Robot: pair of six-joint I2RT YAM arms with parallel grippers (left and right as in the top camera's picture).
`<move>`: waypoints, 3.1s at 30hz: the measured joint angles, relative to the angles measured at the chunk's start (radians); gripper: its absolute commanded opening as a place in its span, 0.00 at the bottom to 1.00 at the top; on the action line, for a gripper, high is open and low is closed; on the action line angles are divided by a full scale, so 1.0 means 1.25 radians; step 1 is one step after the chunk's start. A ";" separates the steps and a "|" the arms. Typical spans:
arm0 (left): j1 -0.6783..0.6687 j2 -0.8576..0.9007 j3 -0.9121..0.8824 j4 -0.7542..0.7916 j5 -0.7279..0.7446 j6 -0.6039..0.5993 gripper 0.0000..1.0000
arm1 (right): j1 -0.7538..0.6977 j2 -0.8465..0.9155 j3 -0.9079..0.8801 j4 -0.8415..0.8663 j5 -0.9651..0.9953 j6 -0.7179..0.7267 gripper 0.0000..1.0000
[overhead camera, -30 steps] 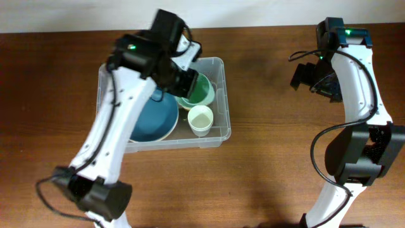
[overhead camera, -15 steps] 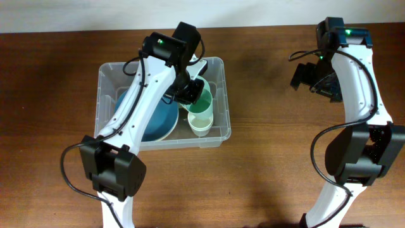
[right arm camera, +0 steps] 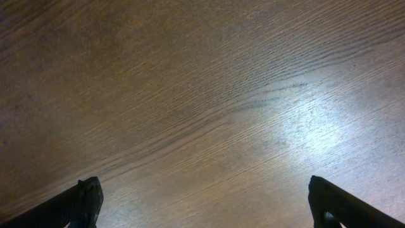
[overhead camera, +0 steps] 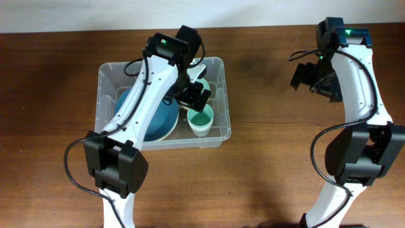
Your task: Pack container
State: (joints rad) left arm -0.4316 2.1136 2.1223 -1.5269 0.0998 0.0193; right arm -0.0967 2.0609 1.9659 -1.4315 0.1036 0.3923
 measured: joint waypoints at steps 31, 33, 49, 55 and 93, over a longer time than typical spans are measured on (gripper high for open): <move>0.100 -0.481 0.067 -0.035 -0.066 -0.074 1.00 | 0.000 0.000 0.000 0.000 0.000 0.001 0.99; 0.100 -0.479 0.066 -0.066 -0.066 -0.073 1.00 | 0.000 0.000 0.000 0.000 0.000 0.000 0.99; 0.077 -0.485 -0.029 0.060 -0.014 0.098 1.00 | 0.000 0.000 0.000 0.000 0.000 0.000 0.99; 0.077 -0.591 -0.302 0.358 -0.005 0.194 1.00 | 0.000 0.000 0.000 0.000 0.000 0.000 0.99; 0.292 -1.542 -1.669 1.525 0.078 0.355 1.00 | 0.000 0.000 -0.001 0.000 0.000 0.000 0.99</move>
State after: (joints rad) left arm -0.0669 0.1856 0.0357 0.3790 0.1978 0.4633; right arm -0.0967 2.0609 1.9652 -1.4315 0.1032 0.3923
